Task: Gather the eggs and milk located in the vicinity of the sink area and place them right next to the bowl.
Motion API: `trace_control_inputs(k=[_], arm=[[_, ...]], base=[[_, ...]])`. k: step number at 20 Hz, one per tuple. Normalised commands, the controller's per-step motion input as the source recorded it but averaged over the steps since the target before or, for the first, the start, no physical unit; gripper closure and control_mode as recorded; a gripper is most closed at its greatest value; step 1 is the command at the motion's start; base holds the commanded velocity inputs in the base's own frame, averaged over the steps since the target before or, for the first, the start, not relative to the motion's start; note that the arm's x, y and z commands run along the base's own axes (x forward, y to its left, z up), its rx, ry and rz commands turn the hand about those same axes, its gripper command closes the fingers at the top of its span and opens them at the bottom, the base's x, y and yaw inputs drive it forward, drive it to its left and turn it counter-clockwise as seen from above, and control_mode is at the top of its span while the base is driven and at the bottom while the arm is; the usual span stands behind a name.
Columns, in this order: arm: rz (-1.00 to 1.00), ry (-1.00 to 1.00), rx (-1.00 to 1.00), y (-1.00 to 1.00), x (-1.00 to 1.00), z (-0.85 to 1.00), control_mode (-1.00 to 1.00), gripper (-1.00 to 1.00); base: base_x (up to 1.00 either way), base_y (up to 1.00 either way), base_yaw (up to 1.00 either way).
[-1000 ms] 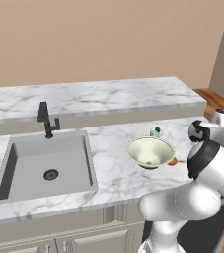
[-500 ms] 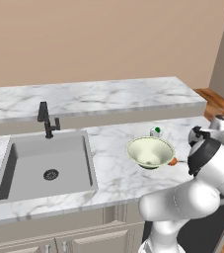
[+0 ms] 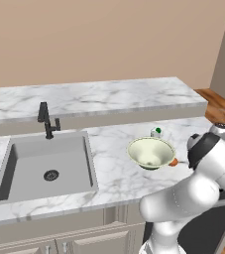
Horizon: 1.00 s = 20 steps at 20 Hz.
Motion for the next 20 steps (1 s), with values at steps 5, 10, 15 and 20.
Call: trace_control_inputs(k=[5, 10, 15, 20], arm=[[0.00, 0.00, 0.01, 0.00, 0.00, -0.23, -1.00, -1.00], [0.00, 0.00, 0.00, 0.00, 0.00, -0.10, -1.00, 1.00], [0.00, 0.00, 0.00, 0.00, 0.00, 0.00, -1.00, 1.00], [0.04, -0.12, 0.00, 0.08, -0.10, 0.11, -1.00, 1.00]], base=[[0.00, 0.00, 0.00], [0.00, 0.00, 0.00], [0.00, 0.00, 0.00], [0.00, 0.00, 0.00]])
